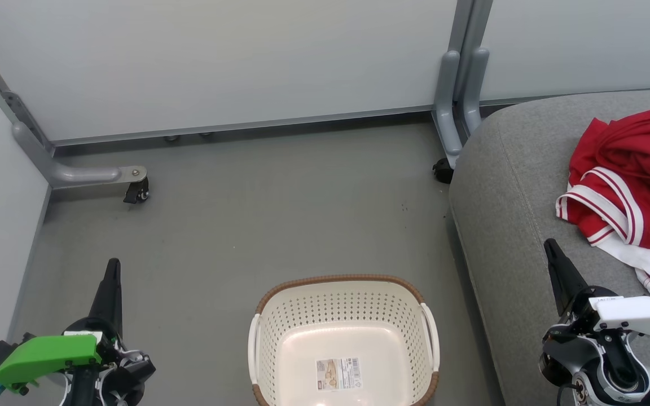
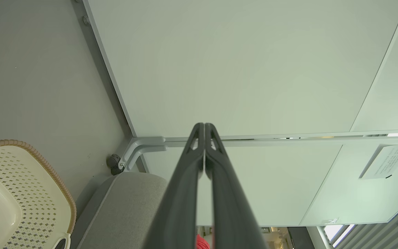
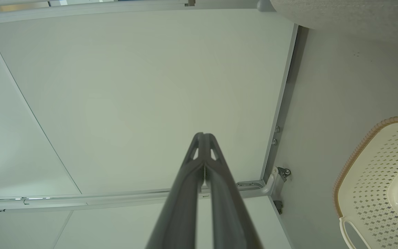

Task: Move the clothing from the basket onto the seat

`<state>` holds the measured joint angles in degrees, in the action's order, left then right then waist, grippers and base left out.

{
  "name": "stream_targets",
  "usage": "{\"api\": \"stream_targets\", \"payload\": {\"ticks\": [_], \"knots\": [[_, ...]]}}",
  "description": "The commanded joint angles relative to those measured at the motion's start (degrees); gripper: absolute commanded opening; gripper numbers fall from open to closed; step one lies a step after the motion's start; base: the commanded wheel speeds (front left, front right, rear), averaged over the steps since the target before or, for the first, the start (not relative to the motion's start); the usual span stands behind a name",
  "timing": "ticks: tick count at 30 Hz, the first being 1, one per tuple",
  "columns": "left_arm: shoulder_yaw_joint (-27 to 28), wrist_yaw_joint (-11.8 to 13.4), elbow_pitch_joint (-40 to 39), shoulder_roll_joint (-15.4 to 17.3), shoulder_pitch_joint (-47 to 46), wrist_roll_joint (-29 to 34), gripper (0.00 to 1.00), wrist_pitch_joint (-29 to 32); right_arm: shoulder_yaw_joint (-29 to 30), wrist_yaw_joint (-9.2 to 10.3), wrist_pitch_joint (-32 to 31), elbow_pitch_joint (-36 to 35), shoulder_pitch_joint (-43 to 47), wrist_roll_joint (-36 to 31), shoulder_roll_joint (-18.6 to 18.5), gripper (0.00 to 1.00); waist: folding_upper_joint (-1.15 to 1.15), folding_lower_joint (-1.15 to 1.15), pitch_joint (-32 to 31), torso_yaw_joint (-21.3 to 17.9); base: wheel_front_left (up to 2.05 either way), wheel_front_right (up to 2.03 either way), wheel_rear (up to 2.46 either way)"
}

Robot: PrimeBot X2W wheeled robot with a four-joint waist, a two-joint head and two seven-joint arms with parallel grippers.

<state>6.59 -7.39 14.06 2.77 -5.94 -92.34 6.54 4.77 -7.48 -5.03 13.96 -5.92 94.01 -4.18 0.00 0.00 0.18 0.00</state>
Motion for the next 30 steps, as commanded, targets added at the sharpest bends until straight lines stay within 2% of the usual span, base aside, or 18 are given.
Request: {"api": "stream_targets", "payload": {"ticks": [1, 30], "knots": [[0.1, -0.24, 0.04, 0.12, -0.61, -0.13, 0.0, 0.21, 0.13, -0.02, -0.27, 0.13, -0.36, -0.34, 0.08, 0.0, 0.0, 0.0, 0.0, 0.0, 0.0, 0.0, 0.0], [0.09, -0.24, 0.04, 0.13, -0.61, -0.14, 0.0, 0.2, 0.7, -0.02, -0.66, 0.16, -0.4, -0.78, 0.47, 0.0, 0.0, 0.0, 0.0, 0.0, 0.0, 0.0, 0.0]]}}
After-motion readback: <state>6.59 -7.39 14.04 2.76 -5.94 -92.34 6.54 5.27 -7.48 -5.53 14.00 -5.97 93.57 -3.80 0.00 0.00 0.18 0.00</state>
